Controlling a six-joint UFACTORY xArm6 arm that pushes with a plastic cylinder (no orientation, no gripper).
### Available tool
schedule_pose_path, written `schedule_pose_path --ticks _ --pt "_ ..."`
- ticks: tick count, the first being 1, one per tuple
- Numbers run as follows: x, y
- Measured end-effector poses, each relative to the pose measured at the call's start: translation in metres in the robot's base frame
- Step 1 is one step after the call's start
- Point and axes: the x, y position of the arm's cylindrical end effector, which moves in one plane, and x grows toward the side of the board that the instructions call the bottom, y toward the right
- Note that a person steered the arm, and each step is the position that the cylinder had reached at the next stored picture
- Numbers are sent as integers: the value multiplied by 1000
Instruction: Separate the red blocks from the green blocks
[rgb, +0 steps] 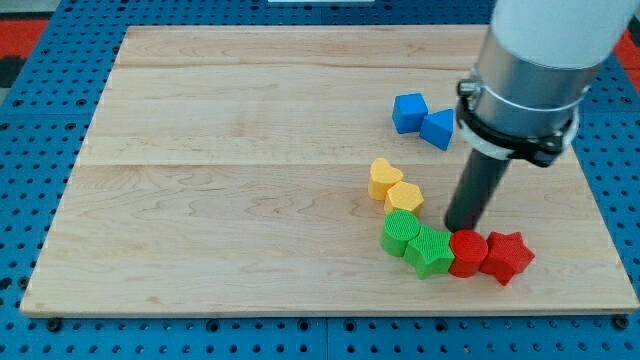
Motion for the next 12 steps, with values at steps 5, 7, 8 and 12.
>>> schedule_pose_path --ticks 5,7,8,12 --pt "-28 5" --pt "0 5" --pt "5 5" --pt "28 -2"
